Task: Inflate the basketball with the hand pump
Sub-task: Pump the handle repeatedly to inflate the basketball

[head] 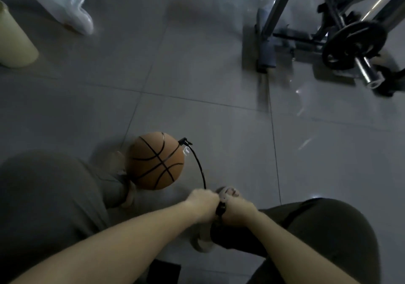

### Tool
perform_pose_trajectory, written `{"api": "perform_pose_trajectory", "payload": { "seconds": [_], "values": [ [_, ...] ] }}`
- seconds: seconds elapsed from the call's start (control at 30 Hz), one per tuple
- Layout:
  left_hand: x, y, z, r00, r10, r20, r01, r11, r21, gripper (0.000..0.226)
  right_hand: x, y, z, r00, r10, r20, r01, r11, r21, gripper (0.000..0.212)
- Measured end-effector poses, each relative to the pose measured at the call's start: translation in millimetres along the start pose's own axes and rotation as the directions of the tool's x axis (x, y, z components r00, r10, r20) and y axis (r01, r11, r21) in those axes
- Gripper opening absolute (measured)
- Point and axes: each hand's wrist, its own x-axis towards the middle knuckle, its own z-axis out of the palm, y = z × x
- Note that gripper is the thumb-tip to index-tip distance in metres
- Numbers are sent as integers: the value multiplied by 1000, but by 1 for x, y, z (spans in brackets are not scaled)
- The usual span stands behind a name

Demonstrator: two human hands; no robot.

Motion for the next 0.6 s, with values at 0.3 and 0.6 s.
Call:
{"api": "perform_pose_trajectory", "payload": {
  "seconds": [0.3,0.6],
  "values": [
    [-57,-6,-134,999,13,-50,-19,992,-127,15,-138,-46,-144,995,-81,-50,85,993,76,11],
    [-7,-19,-65,990,-69,-127,65,997,-38,14,-50,-38,-81,989,-39,-140,44,998,33,23]
  ]
}}
